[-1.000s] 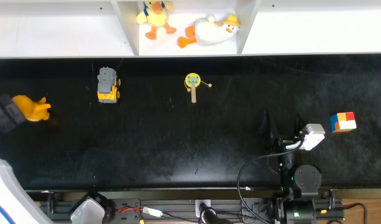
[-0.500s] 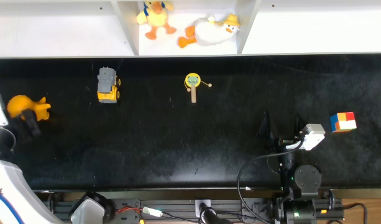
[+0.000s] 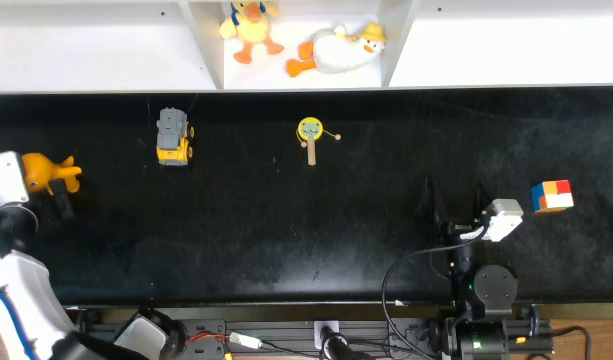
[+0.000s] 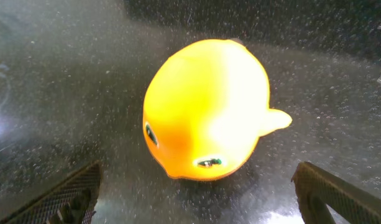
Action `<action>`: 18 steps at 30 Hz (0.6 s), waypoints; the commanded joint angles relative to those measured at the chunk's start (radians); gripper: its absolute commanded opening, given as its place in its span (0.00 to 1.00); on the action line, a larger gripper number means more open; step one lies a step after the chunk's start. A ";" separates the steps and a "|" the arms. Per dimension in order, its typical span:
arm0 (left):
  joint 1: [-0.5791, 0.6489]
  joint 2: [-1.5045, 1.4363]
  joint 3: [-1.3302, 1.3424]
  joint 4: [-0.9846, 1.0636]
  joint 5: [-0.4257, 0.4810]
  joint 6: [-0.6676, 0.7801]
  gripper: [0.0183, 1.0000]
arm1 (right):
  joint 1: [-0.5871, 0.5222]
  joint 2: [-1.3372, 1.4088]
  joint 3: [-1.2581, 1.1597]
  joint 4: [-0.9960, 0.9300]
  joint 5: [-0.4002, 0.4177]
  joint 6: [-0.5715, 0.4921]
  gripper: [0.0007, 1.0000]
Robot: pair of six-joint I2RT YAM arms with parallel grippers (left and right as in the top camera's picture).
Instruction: Store Toys
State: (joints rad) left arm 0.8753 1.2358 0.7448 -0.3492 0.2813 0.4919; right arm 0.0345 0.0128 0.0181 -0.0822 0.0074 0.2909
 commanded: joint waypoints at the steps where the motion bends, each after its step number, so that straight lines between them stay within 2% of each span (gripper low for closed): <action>1: 0.006 0.087 -0.007 0.066 0.040 0.037 1.00 | 0.006 -0.009 -0.013 0.005 0.005 -0.003 1.00; 8: 0.006 0.183 -0.007 0.177 0.177 0.035 1.00 | 0.006 -0.009 -0.013 0.005 0.005 -0.003 1.00; 12: 0.006 0.186 -0.007 0.213 0.235 0.035 0.94 | 0.006 -0.009 -0.013 0.005 0.005 -0.003 1.00; 18: 0.006 0.186 -0.007 0.229 0.250 0.035 0.86 | 0.006 -0.009 -0.013 0.005 0.005 -0.003 1.00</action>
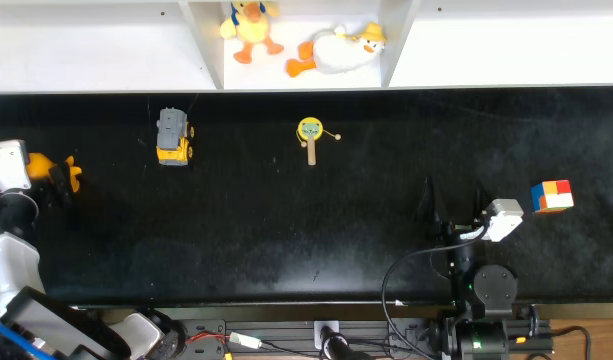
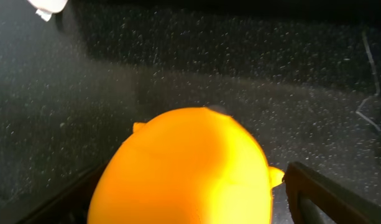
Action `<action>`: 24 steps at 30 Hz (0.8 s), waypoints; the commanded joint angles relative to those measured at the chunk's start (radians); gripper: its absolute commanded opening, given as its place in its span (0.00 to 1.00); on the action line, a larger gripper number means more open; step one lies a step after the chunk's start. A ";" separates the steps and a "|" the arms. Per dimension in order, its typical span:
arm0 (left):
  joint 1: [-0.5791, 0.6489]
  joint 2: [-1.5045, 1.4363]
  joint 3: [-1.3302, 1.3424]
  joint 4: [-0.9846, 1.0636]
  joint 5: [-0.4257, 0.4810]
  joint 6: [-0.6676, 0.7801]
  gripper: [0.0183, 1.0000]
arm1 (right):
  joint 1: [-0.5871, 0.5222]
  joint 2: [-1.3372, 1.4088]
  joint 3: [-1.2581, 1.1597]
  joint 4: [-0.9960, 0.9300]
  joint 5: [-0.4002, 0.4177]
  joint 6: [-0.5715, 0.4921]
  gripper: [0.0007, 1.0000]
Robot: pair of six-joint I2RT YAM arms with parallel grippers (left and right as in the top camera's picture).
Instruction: Store Toys
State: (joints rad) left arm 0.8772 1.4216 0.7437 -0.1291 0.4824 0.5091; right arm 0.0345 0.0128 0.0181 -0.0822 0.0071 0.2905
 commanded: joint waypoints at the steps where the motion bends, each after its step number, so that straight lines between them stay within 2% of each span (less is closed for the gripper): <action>1: 0.005 0.000 -0.006 0.009 0.049 0.018 0.83 | 0.006 -0.009 -0.013 0.005 0.005 -0.003 1.00; 5: 0.005 0.000 -0.006 0.008 0.049 0.010 0.70 | 0.006 -0.009 -0.013 0.005 0.005 -0.003 0.99; 12: 0.005 0.000 -0.006 0.010 0.048 -0.042 0.57 | 0.006 -0.009 -0.013 0.005 0.005 -0.003 1.00; 16: 0.005 -0.001 -0.003 0.031 0.048 -0.103 0.53 | 0.006 -0.009 -0.013 0.005 0.005 -0.003 0.99; 18: 0.005 -0.006 0.003 0.046 0.042 -0.156 0.47 | 0.006 -0.009 -0.013 0.005 0.005 -0.003 1.00; 24: 0.002 -0.065 0.037 0.043 0.041 -0.284 0.46 | 0.006 -0.009 -0.013 0.005 0.005 -0.003 1.00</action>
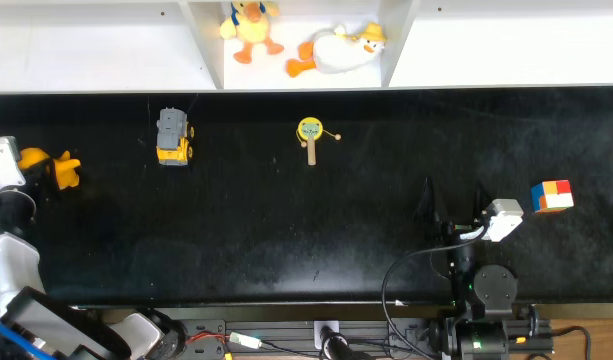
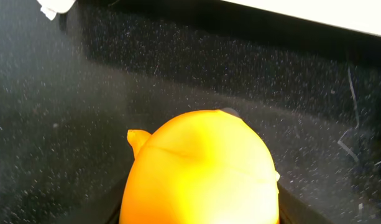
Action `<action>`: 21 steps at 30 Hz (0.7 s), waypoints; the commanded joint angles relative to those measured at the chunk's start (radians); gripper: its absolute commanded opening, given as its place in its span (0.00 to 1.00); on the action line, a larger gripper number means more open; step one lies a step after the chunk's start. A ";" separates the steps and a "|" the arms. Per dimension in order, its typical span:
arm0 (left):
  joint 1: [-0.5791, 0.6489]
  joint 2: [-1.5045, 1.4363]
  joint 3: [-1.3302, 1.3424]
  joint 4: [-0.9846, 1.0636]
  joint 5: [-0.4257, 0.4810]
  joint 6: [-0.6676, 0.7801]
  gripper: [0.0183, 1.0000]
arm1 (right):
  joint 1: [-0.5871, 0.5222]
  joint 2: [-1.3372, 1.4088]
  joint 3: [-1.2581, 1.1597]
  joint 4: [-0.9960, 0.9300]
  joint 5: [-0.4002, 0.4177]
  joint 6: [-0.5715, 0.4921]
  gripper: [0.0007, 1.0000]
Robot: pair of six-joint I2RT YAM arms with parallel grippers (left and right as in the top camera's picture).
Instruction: Store Toys
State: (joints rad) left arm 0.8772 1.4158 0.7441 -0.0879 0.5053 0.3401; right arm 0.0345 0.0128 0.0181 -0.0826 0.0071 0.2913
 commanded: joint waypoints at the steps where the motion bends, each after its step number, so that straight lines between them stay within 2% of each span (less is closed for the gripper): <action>1: -0.002 -0.077 0.044 -0.003 0.018 -0.138 0.46 | 0.006 -0.009 -0.013 0.006 0.005 -0.003 1.00; 5: -0.033 -0.135 0.087 -0.032 0.013 -0.193 0.46 | 0.006 -0.009 -0.013 0.005 0.005 -0.003 1.00; 9: -0.084 -0.145 0.190 -0.148 -0.029 -0.218 0.46 | 0.006 -0.009 -0.013 0.006 0.005 -0.003 1.00; 12: -0.140 -0.143 0.266 -0.209 -0.093 -0.214 0.45 | 0.006 -0.009 -0.013 0.006 0.005 -0.003 1.00; 16: -0.222 -0.129 0.326 -0.219 -0.211 -0.213 0.45 | 0.006 -0.009 -0.013 0.006 0.005 -0.003 1.00; 21: -0.296 -0.046 0.372 -0.175 -0.223 -0.214 0.45 | 0.006 -0.009 -0.013 0.006 0.005 -0.003 1.00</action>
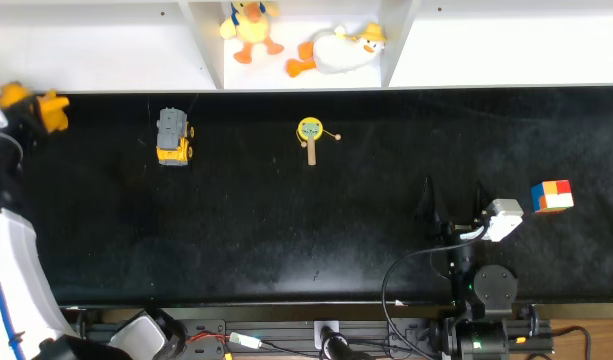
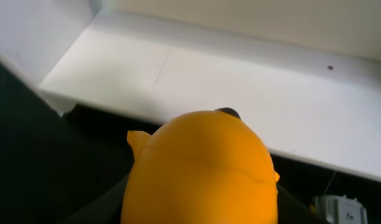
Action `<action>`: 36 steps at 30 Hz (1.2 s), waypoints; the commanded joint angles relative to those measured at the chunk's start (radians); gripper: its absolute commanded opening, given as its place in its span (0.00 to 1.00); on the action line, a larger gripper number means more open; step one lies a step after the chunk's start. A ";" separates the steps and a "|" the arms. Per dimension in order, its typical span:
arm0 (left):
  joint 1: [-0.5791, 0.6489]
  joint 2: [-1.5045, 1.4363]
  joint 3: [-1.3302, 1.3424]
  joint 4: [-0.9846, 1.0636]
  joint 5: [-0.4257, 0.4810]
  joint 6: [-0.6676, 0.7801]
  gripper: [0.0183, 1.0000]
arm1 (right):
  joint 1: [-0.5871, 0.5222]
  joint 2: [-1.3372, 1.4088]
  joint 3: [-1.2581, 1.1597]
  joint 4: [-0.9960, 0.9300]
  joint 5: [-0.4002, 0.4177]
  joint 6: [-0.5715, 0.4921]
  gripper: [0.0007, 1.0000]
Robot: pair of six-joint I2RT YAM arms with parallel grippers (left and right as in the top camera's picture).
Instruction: Store Toys
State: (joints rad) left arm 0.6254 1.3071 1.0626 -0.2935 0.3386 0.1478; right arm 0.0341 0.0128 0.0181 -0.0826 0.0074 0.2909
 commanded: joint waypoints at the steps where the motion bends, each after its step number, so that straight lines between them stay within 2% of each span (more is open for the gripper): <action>1: -0.056 0.085 0.063 0.042 -0.058 -0.023 0.45 | 0.006 -0.009 -0.013 0.005 0.005 -0.003 1.00; 5: -0.107 0.187 0.124 0.069 -0.113 -0.046 0.44 | 0.006 -0.009 -0.013 0.005 0.005 -0.003 1.00; 12: -0.144 0.294 0.188 0.157 -0.115 -0.064 0.43 | 0.006 -0.009 -0.013 0.005 0.005 -0.003 0.99; 19: -0.145 0.341 0.188 0.256 -0.022 -0.069 0.44 | 0.006 -0.009 -0.013 0.006 0.005 -0.003 1.00; 32: -0.156 0.395 0.190 0.337 0.008 -0.079 0.46 | 0.006 -0.009 -0.013 0.005 0.005 -0.003 0.99; 36: -0.180 0.403 0.204 0.338 -0.038 -0.079 0.46 | 0.006 -0.009 -0.013 0.005 0.005 -0.003 0.99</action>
State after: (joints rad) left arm 0.4679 1.6981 1.2228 0.0353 0.3176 0.0799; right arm 0.0345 0.0128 0.0181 -0.0826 0.0071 0.2909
